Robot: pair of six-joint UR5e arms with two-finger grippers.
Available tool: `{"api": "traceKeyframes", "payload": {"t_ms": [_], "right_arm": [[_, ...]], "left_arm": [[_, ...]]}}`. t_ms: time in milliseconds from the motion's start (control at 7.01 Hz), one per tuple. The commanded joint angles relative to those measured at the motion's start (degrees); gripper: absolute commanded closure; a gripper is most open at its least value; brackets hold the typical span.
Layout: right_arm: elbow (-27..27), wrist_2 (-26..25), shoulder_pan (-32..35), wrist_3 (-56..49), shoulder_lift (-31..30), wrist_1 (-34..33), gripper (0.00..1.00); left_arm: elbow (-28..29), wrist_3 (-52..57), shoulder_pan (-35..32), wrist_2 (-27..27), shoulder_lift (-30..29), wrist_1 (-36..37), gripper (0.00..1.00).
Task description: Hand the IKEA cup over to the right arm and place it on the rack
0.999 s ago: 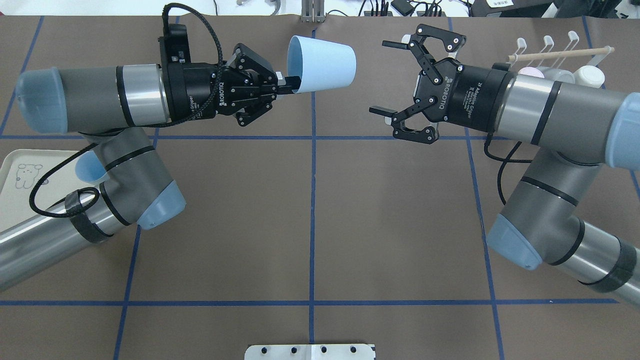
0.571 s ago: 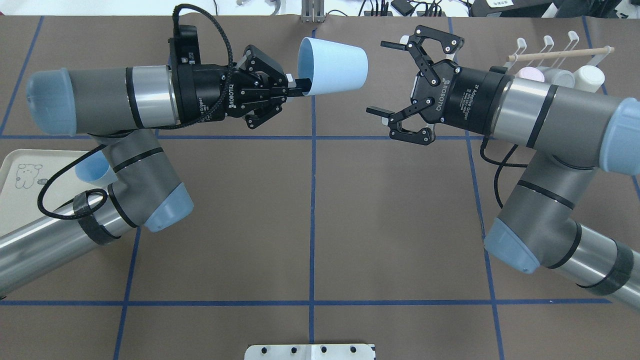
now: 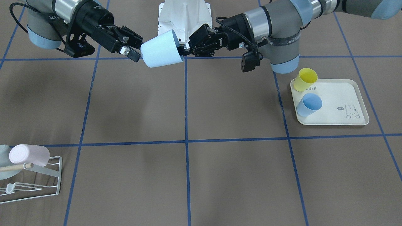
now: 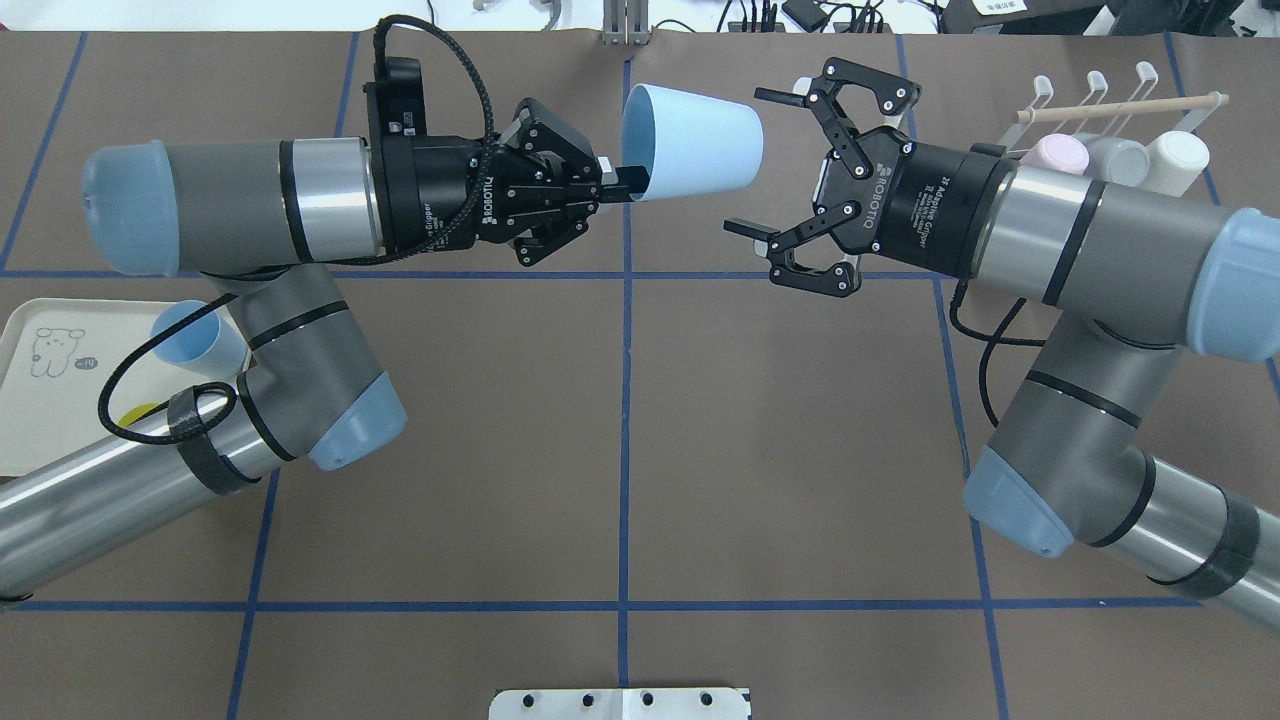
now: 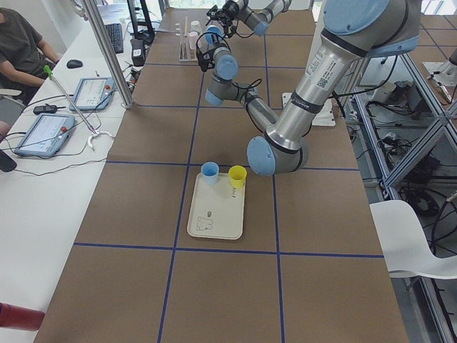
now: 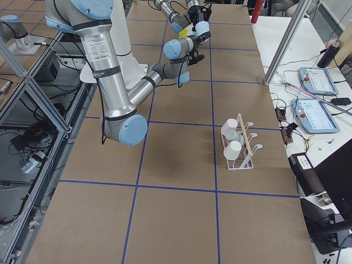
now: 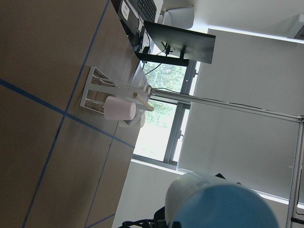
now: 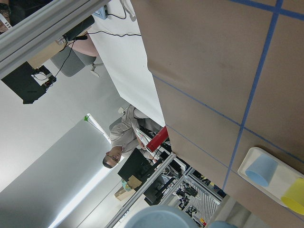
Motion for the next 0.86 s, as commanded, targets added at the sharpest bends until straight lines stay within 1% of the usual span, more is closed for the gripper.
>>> {"api": "traceKeyframes", "payload": {"t_ms": [0,143,285,428,571,713], "right_arm": [[0.01,-0.46,-0.45,0.13,0.16,0.60,0.00],[-0.08,-0.80,-0.45,0.13,0.16,0.87,0.00],[-0.08,-0.81,-0.45,0.05,0.07,0.87,0.05],[-0.08,-0.81,-0.45,0.13,0.16,0.87,0.50],[0.01,-0.81,-0.45,0.13,0.07,1.22,1.00],[0.01,-0.81,-0.45,0.05,0.07,1.22,1.00]], "left_arm": [[0.74,-0.26,0.64,0.26,-0.85,0.03,1.00],[0.65,-0.26,0.73,0.26,-0.85,0.03,1.00],[0.65,-0.26,0.82,0.26,-0.94,0.03,1.00],[0.74,0.00,0.82,0.18,-0.94,0.03,1.00],[0.74,0.09,0.82,0.17,-1.03,0.03,0.78],[0.83,0.09,0.82,0.17,-1.03,0.03,0.42]]}}
